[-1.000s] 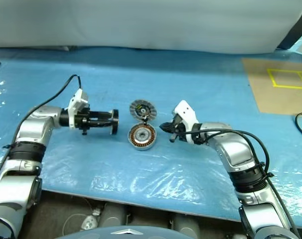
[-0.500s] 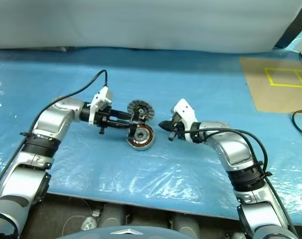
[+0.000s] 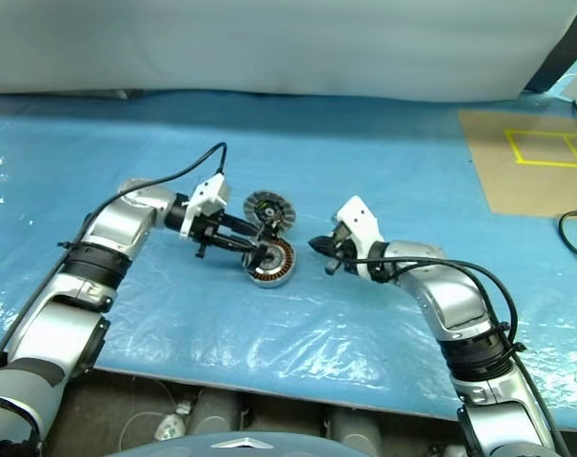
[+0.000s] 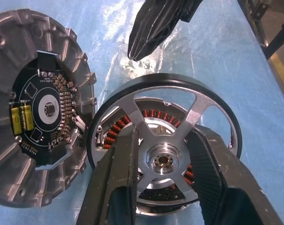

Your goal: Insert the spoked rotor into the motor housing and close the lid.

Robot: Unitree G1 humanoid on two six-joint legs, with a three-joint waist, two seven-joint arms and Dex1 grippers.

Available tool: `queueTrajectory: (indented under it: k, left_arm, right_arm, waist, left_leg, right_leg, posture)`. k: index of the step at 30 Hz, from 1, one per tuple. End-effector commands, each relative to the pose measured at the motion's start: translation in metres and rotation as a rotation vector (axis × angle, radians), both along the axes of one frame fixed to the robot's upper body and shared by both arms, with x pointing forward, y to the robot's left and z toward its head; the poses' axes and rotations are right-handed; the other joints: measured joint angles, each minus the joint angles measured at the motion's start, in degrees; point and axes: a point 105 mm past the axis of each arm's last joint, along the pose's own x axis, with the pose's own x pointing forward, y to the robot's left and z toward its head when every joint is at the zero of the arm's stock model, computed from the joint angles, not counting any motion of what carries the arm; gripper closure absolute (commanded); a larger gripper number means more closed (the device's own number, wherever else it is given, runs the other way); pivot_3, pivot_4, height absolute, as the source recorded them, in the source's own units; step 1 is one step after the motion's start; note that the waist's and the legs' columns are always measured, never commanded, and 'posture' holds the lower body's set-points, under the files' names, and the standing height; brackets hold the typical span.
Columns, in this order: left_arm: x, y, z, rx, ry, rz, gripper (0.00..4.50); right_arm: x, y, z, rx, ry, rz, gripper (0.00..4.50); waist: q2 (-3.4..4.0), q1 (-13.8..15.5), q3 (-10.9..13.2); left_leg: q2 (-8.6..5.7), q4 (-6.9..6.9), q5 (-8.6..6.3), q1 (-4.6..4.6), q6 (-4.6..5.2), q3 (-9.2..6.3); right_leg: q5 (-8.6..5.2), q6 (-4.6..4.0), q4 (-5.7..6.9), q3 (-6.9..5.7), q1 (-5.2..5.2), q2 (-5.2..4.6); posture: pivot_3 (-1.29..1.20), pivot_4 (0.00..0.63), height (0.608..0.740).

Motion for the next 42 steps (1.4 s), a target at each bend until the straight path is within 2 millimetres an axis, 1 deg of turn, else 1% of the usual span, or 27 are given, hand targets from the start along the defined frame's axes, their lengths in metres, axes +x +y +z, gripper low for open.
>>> queueTrajectory:
  k: [1, 6, 8, 9, 11, 13, 17, 22, 25, 29, 31, 34, 37, 39, 41, 42]
  left_arm:
    - [0.001, 0.003, 0.0, 0.034, -0.03, -0.021, 3.01]
    - [-0.002, 0.001, -0.004, 0.038, -0.045, -0.054, 3.01]
    - [-0.003, 0.001, -0.005, 0.048, -0.056, -0.065, 2.53]
    - [-0.002, 0.0, -0.005, 0.046, -0.059, -0.058, 2.38]
    - [-0.002, 0.0, -0.006, 0.059, -0.061, -0.064, 1.76]
    - [-0.002, 0.001, -0.006, 0.073, -0.059, -0.068, 1.76]
    - [-0.001, 0.0, 0.0, 0.051, -0.057, -0.065, 1.76]
    - [0.0, 0.002, 0.017, -0.038, -0.067, -0.031, 1.76]
    - [-0.006, 0.005, 0.031, -0.109, -0.037, -0.008, 1.76]
    - [-0.018, 0.016, 0.043, -0.164, -0.02, 0.034, 1.76]
    - [-0.025, 0.024, 0.04, -0.166, -0.017, 0.071, 1.76]
    - [-0.03, 0.034, 0.025, -0.136, -0.005, 0.145, 1.76]
    - [-0.031, 0.036, 0.012, -0.138, -0.009, 0.211, 1.76]
    - [-0.033, 0.033, 0.004, -0.139, -0.003, 0.237, 1.76]
    - [-0.035, 0.033, -0.004, -0.127, -0.008, 0.253, 1.76]
    - [-0.038, 0.031, -0.004, -0.142, 0.001, 0.261, 1.76]
  right_arm:
    - [-0.002, 0.0, 0.011, 0.016, -0.042, 0.004, 4.5]
    - [-0.001, 0.001, 0.01, 0.01, -0.04, 0.001, 4.5]
    - [-0.001, 0.001, 0.01, 0.009, -0.039, 0.002, 4.5]
    - [-0.001, 0.001, 0.01, 0.009, -0.039, 0.001, 4.5]
    - [0.0, 0.001, 0.009, 0.009, -0.037, -0.001, 4.5]
    - [0.0, 0.001, 0.008, 0.008, -0.033, -0.002, 4.5]
    - [-0.001, 0.001, 0.006, 0.009, -0.028, 0.001, 4.5]
    - [-0.001, 0.002, 0.008, 0.023, -0.029, -0.003, 4.5]
    - [-0.006, 0.009, 0.021, 0.085, -0.031, 0.05, 4.5]
    - [-0.02, 0.021, 0.057, 0.149, -0.057, 0.214, 4.5]
    - [-0.022, 0.025, 0.068, 0.108, -0.088, 0.277, 4.5]
    - [-0.023, 0.033, 0.079, 0.033, -0.124, 0.379, 4.5]
    - [-0.026, 0.043, 0.074, -0.097, -0.148, 0.509, 4.5]
    - [-0.019, 0.048, 0.07, -0.178, -0.174, 0.56, 4.5]
    - [-0.001, 0.052, 0.068, -0.273, -0.223, 0.551, 4.5]
    - [0.003, 0.054, 0.069, -0.333, -0.266, 0.587, 4.5]
  waist:
    - [0.0, -0.1, 0.0]
    - [0.0, -0.1, 0.0]
    - [0.0, -0.1, 0.0]
    - [0.0, -0.1, 0.0]
    - [0.0, -0.1, 0.0]
    - [0.0, -0.1, 0.0]
    - [0.0, 0.0, 0.0]
    - [0.0, 0.0, 0.0]
    - [0.0, -0.1, 0.0]
    - [0.05, -0.4, 0.0]
    - [0.09, -0.3, 0.0]
    - [0.1, -0.2, 0.0]
    - [0.1, -0.1, 0.0]
    - [0.09, -0.1, 0.0]
    - [0.09, -0.3, 0.0]
    - [0.09, -0.3, 0.0]
  left_leg:
    - [0.0, 0.0, 0.0, 0.0, 0.0, 0.0]
    - [0.01, -0.01, 0.0, 0.01, 0.0, 0.0]
    - [0.0, -0.01, 0.0, 0.01, 0.0, 0.0]
    - [0.0, -0.01, 0.0, 0.01, 0.0, 0.0]
    - [0.0, 0.0, 0.0, 0.01, 0.0, 0.0]
    - [0.0, 0.0, 0.0, 0.01, 0.0, 0.0]
    - [0.0, -0.01, 0.0, 0.0, 0.0, 0.0]
    - [0.01, -0.01, 0.0, 0.0, 0.0, 0.0]
    - [0.01, -0.01, 0.0, 0.0, -0.01, 0.0]
    - [0.02, -0.05, 0.0, 0.0, 0.0, 0.02]
    - [0.02, -0.06, 0.0, 0.0, 0.0, 0.03]
    - [0.04, -0.05, -0.01, 0.04, -0.01, 0.05]
    - [0.04, -0.03, -0.01, 0.04, -0.01, 0.04]
    - [0.03, 0.02, -0.01, 0.0, -0.01, 0.03]
    - [0.03, 0.11, -0.01, -0.04, -0.01, 0.03]
    - [0.04, 0.16, -0.01, -0.04, -0.01, 0.03]
  right_leg:
    - [0.0, 0.0, 0.0, 0.0, 0.0, 0.0]
    - [0.0, 0.0, 0.0, 0.0, 0.0, 0.01]
    - [0.0, 0.0, 0.0, 0.0, 0.0, 0.0]
    - [0.0, 0.0, 0.0, 0.0, 0.01, 0.0]
    - [0.0, 0.0, 0.0, 0.0, 0.01, 0.0]
    - [0.0, 0.0, 0.0, 0.0, 0.01, 0.0]
    - [0.0, 0.0, 0.0, 0.0, 0.01, 0.0]
    - [0.0, 0.0, 0.0, -0.01, 0.0, 0.0]
    - [0.0, -0.01, 0.0, -0.01, 0.0, 0.0]
    - [-0.01, -0.02, -0.01, 0.01, -0.04, 0.01]
    - [-0.01, -0.02, 0.01, 0.02, -0.06, 0.02]
    - [-0.01, -0.02, 0.02, 0.01, -0.02, 0.02]
    - [-0.03, -0.05, 0.01, 0.0, 0.02, 0.02]
    - [-0.04, -0.06, 0.01, -0.01, 0.02, 0.01]
    - [-0.03, -0.06, 0.02, 0.0, 0.01, 0.0]
    - [-0.05, -0.08, 0.05, 0.0, -0.01, 0.0]
  posture:
    - [0.0, 0.15, 0.74]
    - [0.0, 0.15, 0.74]
    - [0.0, 0.15, 0.74]
    - [0.0, 0.15, 0.74]
    - [0.0, 0.15, 0.74]
    - [0.0, 0.15, 0.74]
    - [0.0, 0.15, 0.74]
    - [0.0, 0.15, 0.74]
    - [0.0, 0.15, 0.74]
    - [0.0, 0.15, 0.74]
    - [0.0, 0.15, 0.74]
    - [0.0, 0.15, 0.74]
    - [0.0, 0.15, 0.74]
    - [0.0, 0.15, 0.74]
    - [0.0, 0.15, 0.74]
    - [0.0, 0.15, 0.74]
